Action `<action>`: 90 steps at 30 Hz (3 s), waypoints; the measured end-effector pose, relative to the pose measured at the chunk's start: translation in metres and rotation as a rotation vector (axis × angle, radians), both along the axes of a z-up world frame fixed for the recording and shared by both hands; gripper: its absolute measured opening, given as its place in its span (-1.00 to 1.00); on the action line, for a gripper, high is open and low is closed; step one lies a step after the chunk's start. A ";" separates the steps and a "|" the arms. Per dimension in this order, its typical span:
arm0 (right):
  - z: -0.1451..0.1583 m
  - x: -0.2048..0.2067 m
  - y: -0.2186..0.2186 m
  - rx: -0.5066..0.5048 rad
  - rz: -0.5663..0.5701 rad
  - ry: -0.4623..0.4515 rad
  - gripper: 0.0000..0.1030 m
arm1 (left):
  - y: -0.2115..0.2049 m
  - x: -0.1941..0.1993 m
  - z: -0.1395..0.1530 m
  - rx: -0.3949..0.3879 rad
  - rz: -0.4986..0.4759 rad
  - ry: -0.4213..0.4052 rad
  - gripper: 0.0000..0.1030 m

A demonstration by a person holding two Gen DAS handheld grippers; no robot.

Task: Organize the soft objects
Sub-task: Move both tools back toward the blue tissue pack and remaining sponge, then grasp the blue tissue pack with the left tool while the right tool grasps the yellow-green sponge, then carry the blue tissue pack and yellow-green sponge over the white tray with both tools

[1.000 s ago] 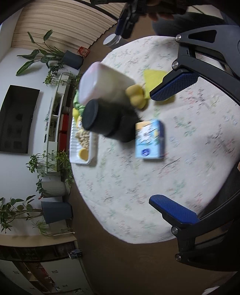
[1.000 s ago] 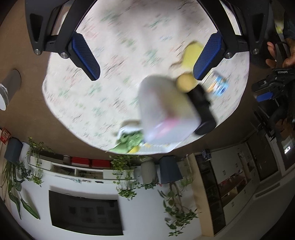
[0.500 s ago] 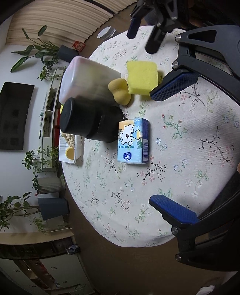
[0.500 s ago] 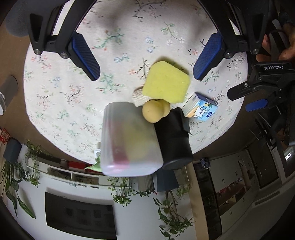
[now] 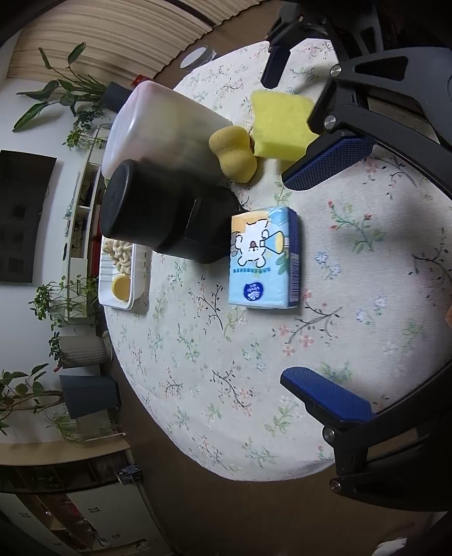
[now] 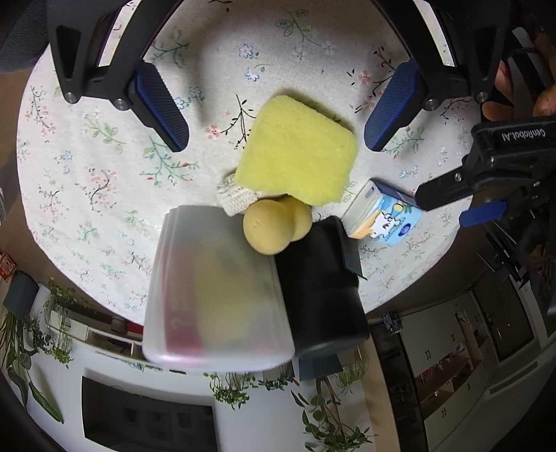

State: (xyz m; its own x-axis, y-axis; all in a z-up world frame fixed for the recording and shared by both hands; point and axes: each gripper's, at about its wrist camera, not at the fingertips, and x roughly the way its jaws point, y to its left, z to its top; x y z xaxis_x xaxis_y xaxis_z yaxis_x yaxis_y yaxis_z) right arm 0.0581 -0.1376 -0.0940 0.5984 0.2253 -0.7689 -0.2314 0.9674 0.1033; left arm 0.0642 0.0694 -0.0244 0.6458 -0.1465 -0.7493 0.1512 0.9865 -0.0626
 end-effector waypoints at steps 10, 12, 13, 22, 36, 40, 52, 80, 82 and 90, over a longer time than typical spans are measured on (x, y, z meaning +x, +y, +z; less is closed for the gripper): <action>-0.005 0.010 0.002 -0.007 -0.019 0.023 1.00 | -0.011 0.024 -0.012 0.044 -0.024 0.039 1.00; -0.004 0.012 0.003 -0.012 -0.016 0.024 1.00 | -0.009 0.028 -0.015 0.045 -0.007 0.049 1.00; -0.004 0.012 0.003 -0.015 -0.017 0.023 1.00 | -0.008 0.030 -0.016 0.048 0.000 0.050 1.00; -0.005 0.015 0.007 -0.034 -0.023 0.029 1.00 | -0.007 0.040 -0.023 0.048 0.003 0.057 1.00; -0.004 0.018 0.014 -0.053 -0.032 0.030 1.00 | -0.019 0.039 -0.027 0.052 -0.050 0.070 1.00; -0.006 0.022 0.018 -0.068 -0.035 0.036 1.00 | -0.014 0.045 -0.030 0.019 -0.030 0.097 1.00; -0.008 0.021 0.017 -0.066 -0.042 0.041 0.80 | -0.017 0.048 -0.034 -0.003 -0.005 0.152 1.00; 0.000 0.007 0.028 0.011 0.062 0.053 -0.29 | -0.018 0.045 -0.035 0.016 -0.022 0.107 0.42; 0.002 0.005 0.025 0.019 0.058 0.048 -0.39 | -0.018 0.044 -0.034 0.012 -0.024 0.102 0.42; 0.014 -0.007 0.005 0.073 0.059 0.051 -0.45 | -0.015 0.030 -0.022 0.001 -0.020 0.066 0.42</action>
State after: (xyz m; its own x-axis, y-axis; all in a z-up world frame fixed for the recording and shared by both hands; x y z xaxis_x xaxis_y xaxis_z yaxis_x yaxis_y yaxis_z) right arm 0.0507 -0.1330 -0.0798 0.5430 0.3156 -0.7782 -0.2807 0.9416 0.1859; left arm 0.0943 0.0544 -0.0463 0.5921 -0.1583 -0.7902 0.1664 0.9834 -0.0723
